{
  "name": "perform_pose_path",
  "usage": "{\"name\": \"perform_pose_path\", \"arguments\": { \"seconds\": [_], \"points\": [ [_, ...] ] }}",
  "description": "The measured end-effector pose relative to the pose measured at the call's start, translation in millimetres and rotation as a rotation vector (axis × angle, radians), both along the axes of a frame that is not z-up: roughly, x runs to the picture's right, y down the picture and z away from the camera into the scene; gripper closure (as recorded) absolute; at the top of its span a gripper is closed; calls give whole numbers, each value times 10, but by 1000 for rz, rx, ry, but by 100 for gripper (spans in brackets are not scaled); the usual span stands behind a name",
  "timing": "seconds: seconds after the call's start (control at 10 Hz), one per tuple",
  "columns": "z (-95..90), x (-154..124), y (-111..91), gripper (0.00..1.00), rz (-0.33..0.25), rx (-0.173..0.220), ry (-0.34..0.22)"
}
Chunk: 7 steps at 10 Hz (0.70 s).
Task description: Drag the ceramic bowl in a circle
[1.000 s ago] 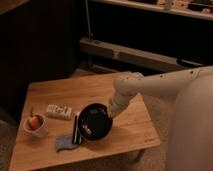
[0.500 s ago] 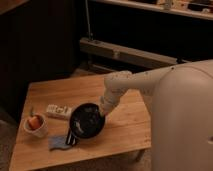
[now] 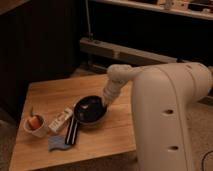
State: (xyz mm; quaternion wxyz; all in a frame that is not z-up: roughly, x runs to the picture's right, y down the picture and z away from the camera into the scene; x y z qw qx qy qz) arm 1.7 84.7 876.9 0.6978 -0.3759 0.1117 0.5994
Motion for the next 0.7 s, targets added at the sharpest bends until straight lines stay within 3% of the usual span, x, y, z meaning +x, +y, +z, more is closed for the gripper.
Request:
{"name": "perform_pose_path", "arguments": {
  "seconds": [0.4, 0.7],
  "points": [
    [252, 176, -70, 86, 66, -36, 66],
    [259, 570, 29, 86, 107, -53, 125]
  ]
}}
